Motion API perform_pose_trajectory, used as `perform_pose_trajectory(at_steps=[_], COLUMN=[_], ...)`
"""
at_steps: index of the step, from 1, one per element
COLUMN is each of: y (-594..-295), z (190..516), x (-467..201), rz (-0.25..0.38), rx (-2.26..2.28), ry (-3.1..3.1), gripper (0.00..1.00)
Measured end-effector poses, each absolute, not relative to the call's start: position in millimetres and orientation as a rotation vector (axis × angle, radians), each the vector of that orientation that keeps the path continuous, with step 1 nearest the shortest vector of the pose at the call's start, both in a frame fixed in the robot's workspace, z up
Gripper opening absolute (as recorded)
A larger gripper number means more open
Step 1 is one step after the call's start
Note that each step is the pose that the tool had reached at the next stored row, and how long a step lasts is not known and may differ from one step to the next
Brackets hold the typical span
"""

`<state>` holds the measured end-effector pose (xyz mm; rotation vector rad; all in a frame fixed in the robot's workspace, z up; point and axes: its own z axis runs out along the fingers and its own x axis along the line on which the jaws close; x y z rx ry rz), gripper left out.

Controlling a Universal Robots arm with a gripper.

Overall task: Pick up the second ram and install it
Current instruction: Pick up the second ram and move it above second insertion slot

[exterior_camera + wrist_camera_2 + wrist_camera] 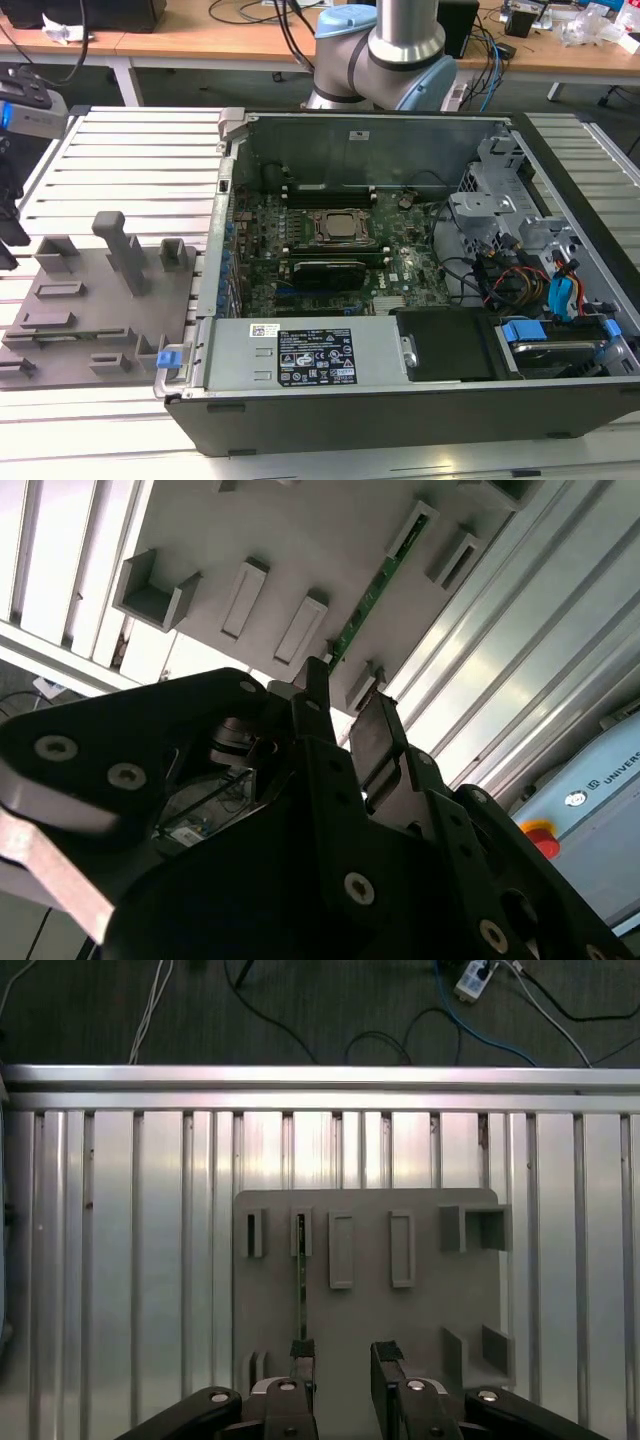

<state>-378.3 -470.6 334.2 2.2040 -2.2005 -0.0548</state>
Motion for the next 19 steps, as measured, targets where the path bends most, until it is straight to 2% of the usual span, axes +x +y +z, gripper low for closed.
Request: perform_pose_trajectory(at_steps=[5,19], y=[-471.2,-471.5], z=[315.9,301.7], x=[-378.3,-378.3], rz=[-0.055,-0.055], rx=[2.204,2.204], ry=[-2.201,-2.201], gripper=[0.36,0.36])
